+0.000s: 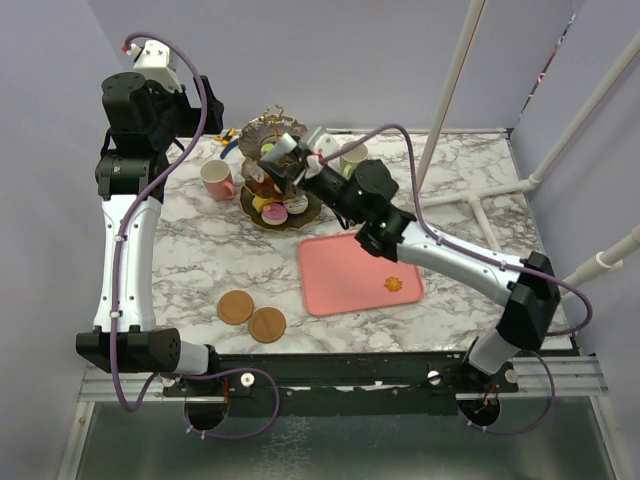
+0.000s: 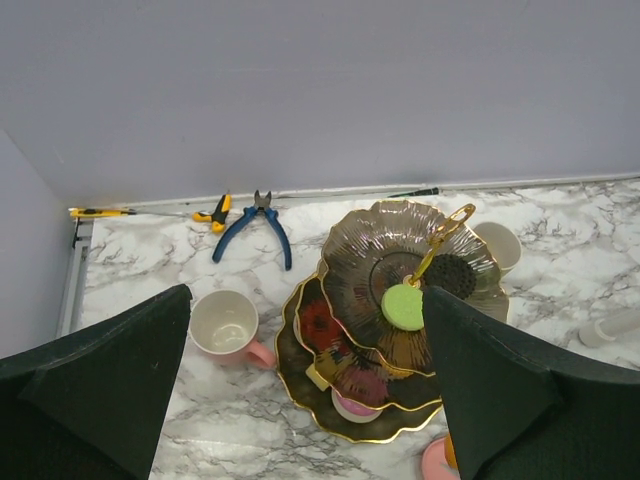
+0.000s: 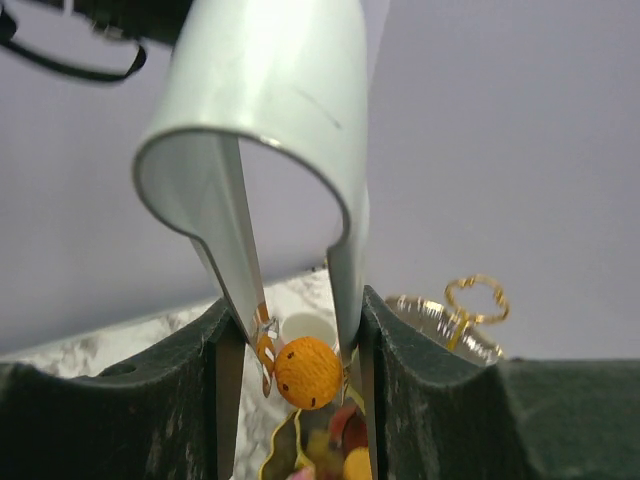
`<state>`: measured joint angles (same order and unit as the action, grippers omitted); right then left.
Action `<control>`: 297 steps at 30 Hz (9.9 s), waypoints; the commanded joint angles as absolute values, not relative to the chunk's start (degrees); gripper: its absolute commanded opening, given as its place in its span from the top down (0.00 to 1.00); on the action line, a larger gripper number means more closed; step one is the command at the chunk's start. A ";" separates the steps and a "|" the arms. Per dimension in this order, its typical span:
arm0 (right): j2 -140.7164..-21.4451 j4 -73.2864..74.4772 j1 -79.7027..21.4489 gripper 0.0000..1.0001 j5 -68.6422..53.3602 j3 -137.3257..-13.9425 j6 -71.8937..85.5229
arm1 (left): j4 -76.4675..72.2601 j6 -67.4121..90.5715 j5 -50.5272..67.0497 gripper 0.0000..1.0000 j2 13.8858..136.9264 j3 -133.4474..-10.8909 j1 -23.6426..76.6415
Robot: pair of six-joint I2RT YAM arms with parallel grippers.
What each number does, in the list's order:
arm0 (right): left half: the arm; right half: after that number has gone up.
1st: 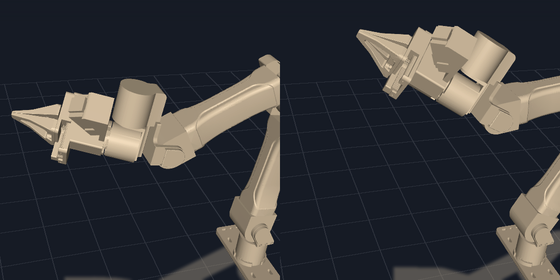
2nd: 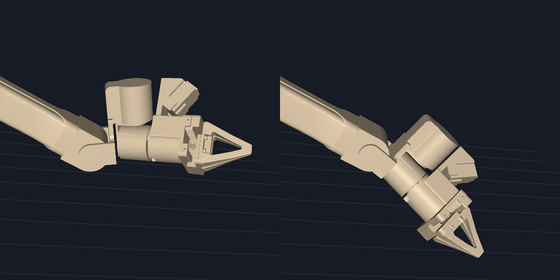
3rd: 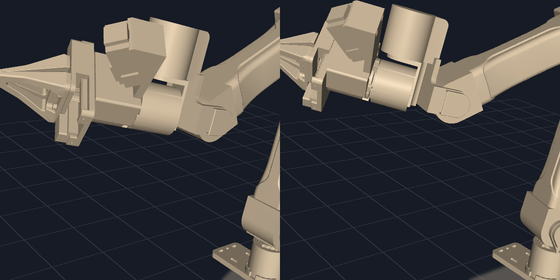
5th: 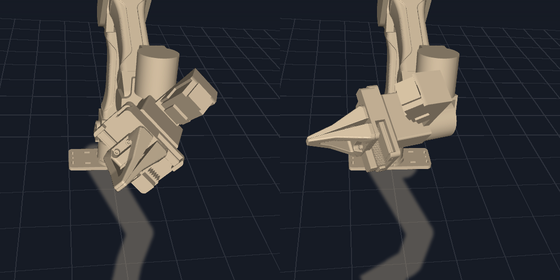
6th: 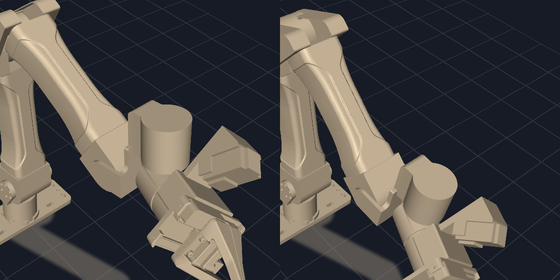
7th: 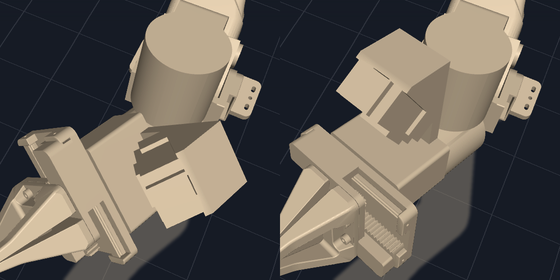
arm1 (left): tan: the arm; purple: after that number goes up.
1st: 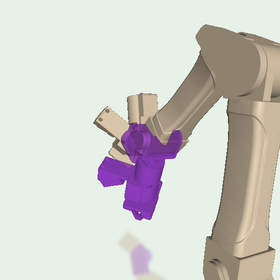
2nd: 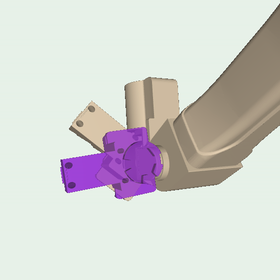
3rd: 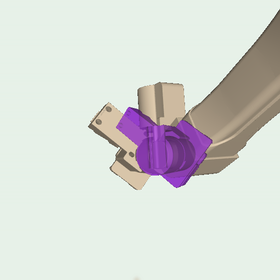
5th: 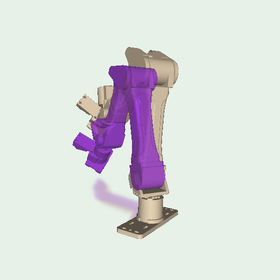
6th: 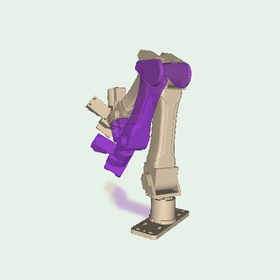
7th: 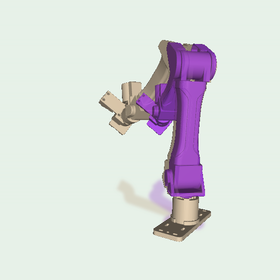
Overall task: Serve the afternoon tea
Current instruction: Place the desert on the desert table, then pick up the desert from the tray, then place the desert on the desert table, then place the clamp on the tray.
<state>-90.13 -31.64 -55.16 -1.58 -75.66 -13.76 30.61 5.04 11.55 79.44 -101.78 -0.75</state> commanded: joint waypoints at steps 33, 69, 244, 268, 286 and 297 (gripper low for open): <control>-118.25 -37.53 -47.88 0.61 -5.16 -103.78 -12.86 | 29.11 3.26 10.98 0.01 81.49 -101.57 -1.58; -81.83 -28.28 -48.13 0.51 -6.77 -68.71 -6.32 | 28.39 4.32 12.79 0.01 80.34 -101.62 -1.65; -108.68 -25.19 -39.16 0.49 -3.63 -105.71 -11.65 | 26.72 3.36 15.12 0.01 78.85 -98.84 -1.67; -75.88 28.67 -39.11 0.58 -21.27 -77.13 -16.74 | 26.64 1.95 16.14 0.01 78.85 -98.58 -1.67; -98.34 48.19 -46.40 0.61 -9.82 -81.56 -27.58 | 26.54 3.21 16.23 0.01 79.10 -99.16 -1.67; -109.63 46.68 -52.55 0.58 4.75 -83.50 -37.20 | 26.53 3.00 16.34 0.01 78.87 -100.05 -1.67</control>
